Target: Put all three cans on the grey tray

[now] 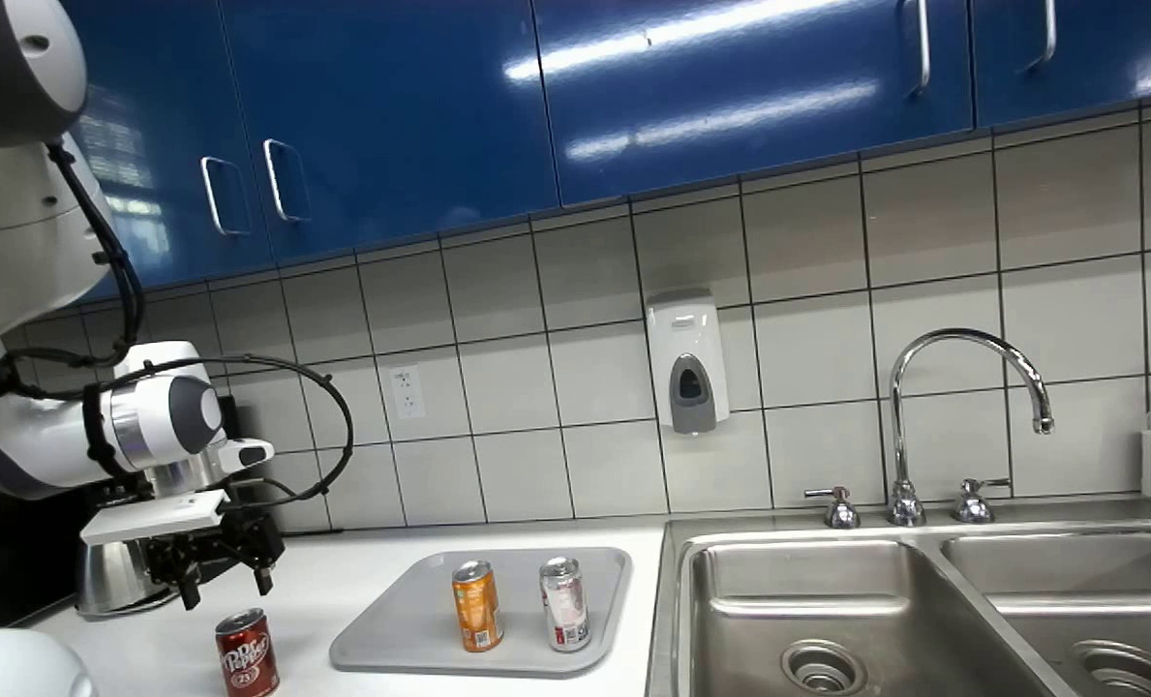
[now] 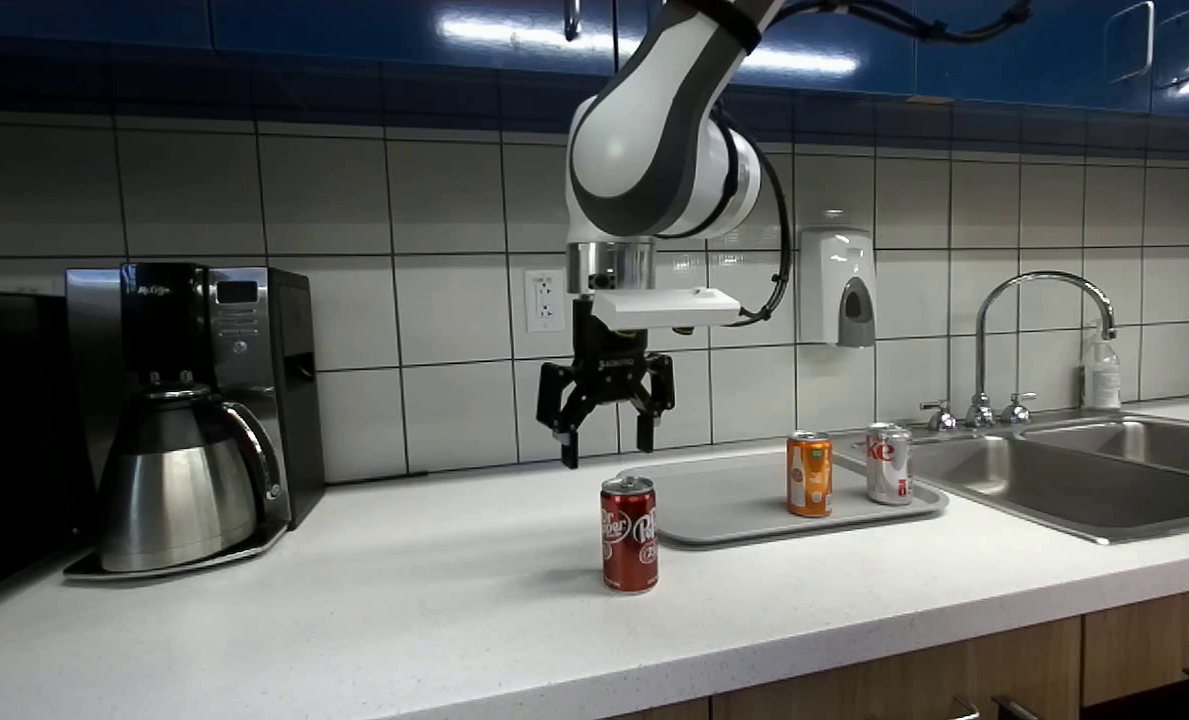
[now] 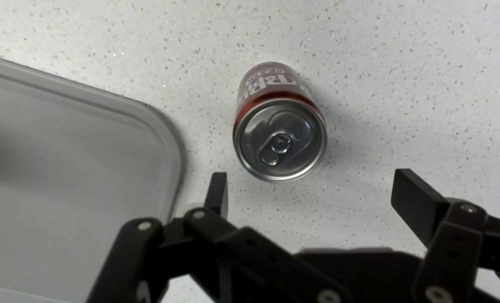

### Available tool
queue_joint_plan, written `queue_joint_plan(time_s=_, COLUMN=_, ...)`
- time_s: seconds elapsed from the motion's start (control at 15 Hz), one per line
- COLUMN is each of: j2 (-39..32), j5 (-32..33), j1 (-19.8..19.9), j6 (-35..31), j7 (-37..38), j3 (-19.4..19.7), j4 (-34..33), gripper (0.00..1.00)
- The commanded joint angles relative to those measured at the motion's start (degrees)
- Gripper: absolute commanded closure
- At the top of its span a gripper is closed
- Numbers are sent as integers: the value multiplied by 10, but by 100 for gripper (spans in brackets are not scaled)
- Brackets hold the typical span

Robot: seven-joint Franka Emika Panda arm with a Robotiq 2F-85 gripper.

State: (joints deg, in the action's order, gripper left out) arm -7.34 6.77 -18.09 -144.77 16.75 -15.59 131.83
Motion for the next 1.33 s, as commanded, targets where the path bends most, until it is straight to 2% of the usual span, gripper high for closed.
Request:
queue_joint_plan(time_s=0.0, j2=-4, j5=-14, j1=3, j6=18, j7=-20, j3=3, j4=-3, gripper=0)
queue_joint_plan(time_s=1.27, j2=-78, j5=-23, j1=4, j6=19, j7=-53, j3=16, j4=-19, gripper=0)
